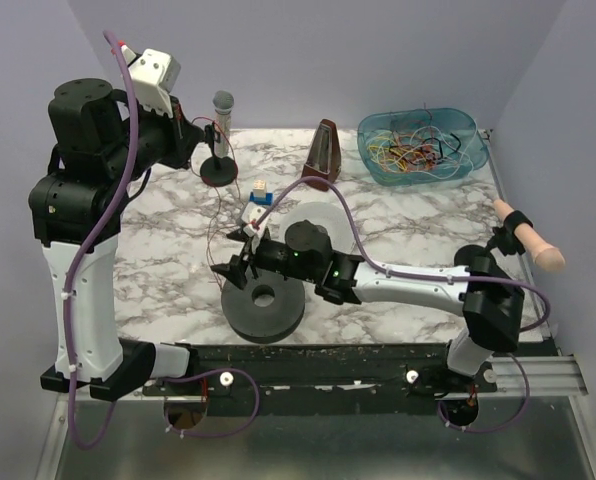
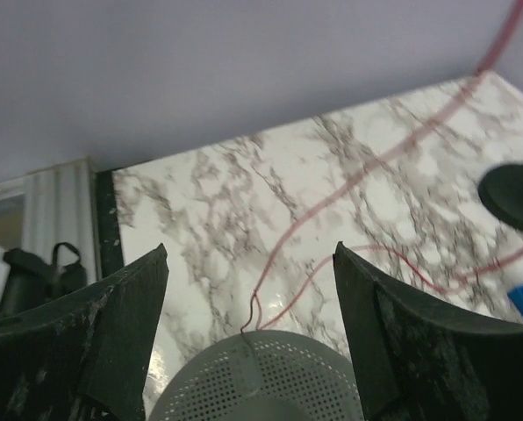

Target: Wrap the cables

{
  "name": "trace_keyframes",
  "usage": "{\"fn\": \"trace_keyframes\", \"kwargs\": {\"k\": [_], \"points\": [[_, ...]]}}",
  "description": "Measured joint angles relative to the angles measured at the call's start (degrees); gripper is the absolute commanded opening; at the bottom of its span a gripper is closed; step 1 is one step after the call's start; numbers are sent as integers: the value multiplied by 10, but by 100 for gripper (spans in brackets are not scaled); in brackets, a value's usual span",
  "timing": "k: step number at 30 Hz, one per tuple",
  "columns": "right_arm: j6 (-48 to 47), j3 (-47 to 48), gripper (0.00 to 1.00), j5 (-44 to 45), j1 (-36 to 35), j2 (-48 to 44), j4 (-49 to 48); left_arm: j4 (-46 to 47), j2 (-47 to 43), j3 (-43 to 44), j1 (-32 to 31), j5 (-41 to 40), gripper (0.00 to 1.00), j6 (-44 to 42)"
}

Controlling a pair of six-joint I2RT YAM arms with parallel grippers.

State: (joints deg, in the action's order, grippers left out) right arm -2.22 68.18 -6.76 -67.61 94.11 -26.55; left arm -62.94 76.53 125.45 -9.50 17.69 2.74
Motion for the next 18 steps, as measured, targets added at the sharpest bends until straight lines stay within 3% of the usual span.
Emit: {"fn": "trace_keyframes", "kwargs": {"k": [6, 14, 18], "points": [[68, 32, 83, 79, 29, 70, 38, 3, 5, 35, 0, 10, 0, 9], [89, 92, 79, 21, 52, 135, 48, 11, 6, 51, 0, 14, 0, 10], [96, 92, 52, -10, 56, 154, 43, 13, 11, 54, 0, 14, 0, 10]]}}
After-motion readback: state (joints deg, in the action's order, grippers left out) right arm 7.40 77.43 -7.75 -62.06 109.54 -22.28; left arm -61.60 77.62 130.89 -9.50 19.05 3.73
